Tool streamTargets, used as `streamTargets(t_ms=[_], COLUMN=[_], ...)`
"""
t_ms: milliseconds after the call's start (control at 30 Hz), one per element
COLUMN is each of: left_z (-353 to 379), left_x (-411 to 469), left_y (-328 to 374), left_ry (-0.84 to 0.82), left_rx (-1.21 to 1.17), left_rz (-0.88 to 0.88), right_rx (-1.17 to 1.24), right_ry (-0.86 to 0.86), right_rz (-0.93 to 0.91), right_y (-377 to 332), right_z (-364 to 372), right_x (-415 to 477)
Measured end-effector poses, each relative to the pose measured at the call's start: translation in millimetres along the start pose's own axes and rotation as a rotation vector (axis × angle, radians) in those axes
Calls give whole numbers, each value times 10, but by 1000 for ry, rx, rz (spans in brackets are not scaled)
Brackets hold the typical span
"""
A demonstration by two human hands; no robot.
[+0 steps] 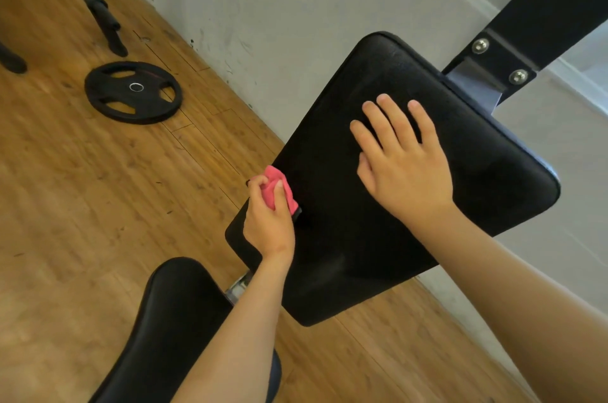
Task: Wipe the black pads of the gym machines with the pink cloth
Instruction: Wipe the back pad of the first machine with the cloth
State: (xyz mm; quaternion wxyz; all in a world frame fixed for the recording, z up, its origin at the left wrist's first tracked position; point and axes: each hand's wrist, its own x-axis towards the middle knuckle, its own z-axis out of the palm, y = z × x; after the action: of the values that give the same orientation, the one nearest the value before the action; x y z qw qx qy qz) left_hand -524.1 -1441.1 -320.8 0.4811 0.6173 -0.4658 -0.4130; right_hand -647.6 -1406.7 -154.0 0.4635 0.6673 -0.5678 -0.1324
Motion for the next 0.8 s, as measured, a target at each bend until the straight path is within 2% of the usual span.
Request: streamTargets(t_ms=[167, 300, 433, 533, 800], left_z=[-57, -111, -45, 48, 71], left_x=[-1, -36, -104, -40, 51], left_y=[-276, -172, 198, 261, -176], left_ry=[-45, -22, -67, -79, 27], left_rx=[44, -195, -190, -144, -119], left_rz=[-85, -98, 88, 122, -97], right_rx=[2, 18, 20, 10, 17], right_ry=[25, 22, 4, -7, 9], right_rz=[10, 17, 14, 15, 24], right_y=[-7, -21, -10, -17, -27], right_z=[0, -9, -7, -9, 2], right_x=[3, -5, 3, -9, -2])
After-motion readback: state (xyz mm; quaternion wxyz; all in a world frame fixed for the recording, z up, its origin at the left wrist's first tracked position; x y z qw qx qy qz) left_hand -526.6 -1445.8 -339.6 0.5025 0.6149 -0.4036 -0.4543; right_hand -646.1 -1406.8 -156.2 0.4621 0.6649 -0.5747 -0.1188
